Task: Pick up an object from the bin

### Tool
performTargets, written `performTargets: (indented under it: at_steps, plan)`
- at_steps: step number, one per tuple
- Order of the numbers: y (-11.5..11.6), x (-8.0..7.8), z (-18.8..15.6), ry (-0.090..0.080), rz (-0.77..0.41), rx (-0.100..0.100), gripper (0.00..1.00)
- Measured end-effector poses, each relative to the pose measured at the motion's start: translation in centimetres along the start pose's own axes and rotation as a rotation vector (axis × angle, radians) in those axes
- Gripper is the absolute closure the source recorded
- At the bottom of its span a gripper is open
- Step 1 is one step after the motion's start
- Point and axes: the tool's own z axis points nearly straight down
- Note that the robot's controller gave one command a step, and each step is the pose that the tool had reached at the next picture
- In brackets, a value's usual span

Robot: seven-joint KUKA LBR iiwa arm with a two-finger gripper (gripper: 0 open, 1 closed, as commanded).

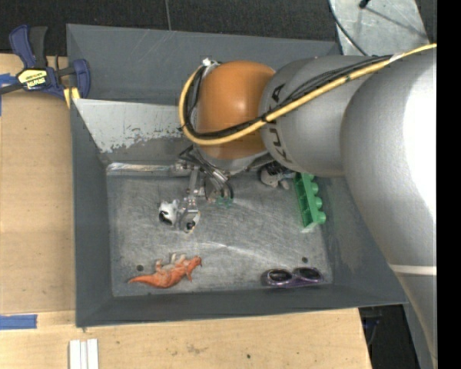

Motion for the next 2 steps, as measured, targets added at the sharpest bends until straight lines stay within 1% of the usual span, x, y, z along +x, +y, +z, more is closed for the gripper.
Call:
performTargets:
  at_steps: [1,2]
  plan:
    - [-1.1,0.6,2.9,0.001,0.015,-0.001,0.00]
    - [-1.6,-0.5,2.5,-0.012,0.034,-0.007,1.00]
